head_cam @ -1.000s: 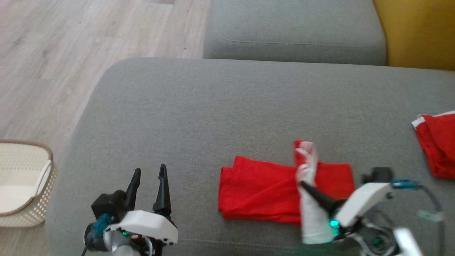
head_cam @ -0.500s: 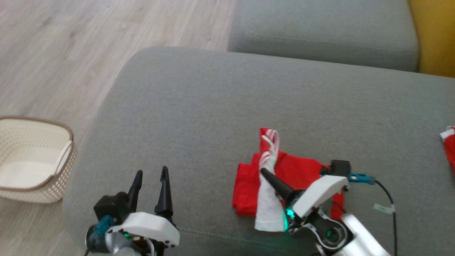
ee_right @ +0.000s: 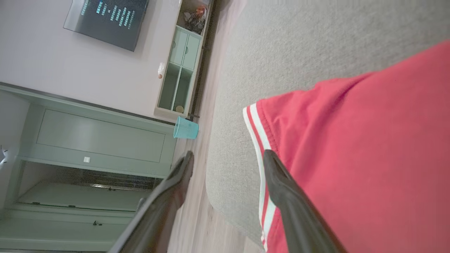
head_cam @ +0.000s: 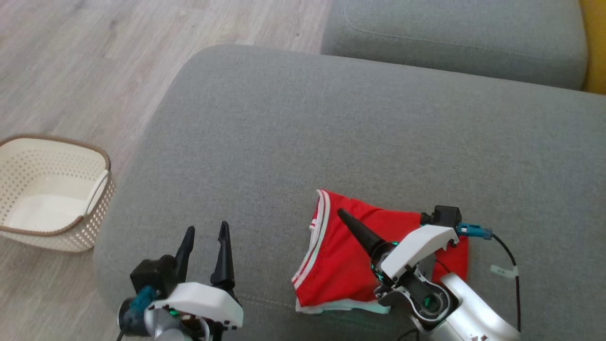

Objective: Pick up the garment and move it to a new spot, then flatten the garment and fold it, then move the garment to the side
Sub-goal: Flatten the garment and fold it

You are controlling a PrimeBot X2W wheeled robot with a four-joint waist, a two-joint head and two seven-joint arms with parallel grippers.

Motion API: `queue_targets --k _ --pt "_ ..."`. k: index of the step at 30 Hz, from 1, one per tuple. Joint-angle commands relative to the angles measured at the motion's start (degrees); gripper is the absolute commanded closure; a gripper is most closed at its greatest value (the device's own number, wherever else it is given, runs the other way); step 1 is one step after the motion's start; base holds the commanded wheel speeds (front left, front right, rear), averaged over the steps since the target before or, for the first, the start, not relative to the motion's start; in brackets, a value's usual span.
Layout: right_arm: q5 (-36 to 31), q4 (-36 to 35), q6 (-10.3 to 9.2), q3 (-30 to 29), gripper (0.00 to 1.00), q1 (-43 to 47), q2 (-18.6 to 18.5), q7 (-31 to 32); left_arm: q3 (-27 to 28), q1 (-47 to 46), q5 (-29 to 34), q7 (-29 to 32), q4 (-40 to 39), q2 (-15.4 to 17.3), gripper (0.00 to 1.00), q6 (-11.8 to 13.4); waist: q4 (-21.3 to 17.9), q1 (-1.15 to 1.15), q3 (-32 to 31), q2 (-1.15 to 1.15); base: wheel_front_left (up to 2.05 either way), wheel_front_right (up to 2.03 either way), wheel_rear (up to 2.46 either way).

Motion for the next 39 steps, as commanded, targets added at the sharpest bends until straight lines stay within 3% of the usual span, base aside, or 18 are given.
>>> queue_targets --k 1,7,17,23,31,39 --pt "-0.15 -1.78 0.02 1.05 0.00 -2.37 0.26 -1.41 2.10 -2.33 -0.14 -0.70 -1.83 0.00 0.00 0.35 -0.47 0.00 -0.45 0.00 0.00 0.00 0.00" --pt "-7.50 -2.54 0.02 -0.96 0.00 -4.47 -1.70 -5.79 3.17 -2.23 0.52 -0.70 -2.08 0.00 0.00 0.00 -2.79 0.00 -1.92 0.00 0.00 0.00 0.00" --pt "-35.86 -13.91 0.02 -7.86 0.00 0.26 -14.67 -11.47 5.43 -1.59 1.26 -0.70 -4.94 0.00 0.00 -0.05 -8.18 0.00 -3.25 0.00 0.00 0.00 0.00" --pt "-51.35 -22.57 0.02 -15.76 0.00 9.84 -16.98 -13.40 6.48 -1.32 1.17 -0.70 -6.99 0.00 0.00 0.59 -10.60 0.00 -2.91 0.00 0.00 0.00 0.00" --pt "-62.18 -28.77 0.02 -25.31 0.00 20.47 -9.55 -16.54 6.09 0.71 4.91 -0.70 -7.43 0.00 0.00 2.46 -12.17 0.00 -2.44 0.00 0.00 0.00 0.00" --pt "-67.01 -29.77 0.02 -28.15 0.00 23.08 -5.05 -17.79 4.26 2.40 5.99 -0.70 -8.06 0.00 0.00 2.12 -12.12 0.00 -2.33 0.00 0.00 0.00 0.00"
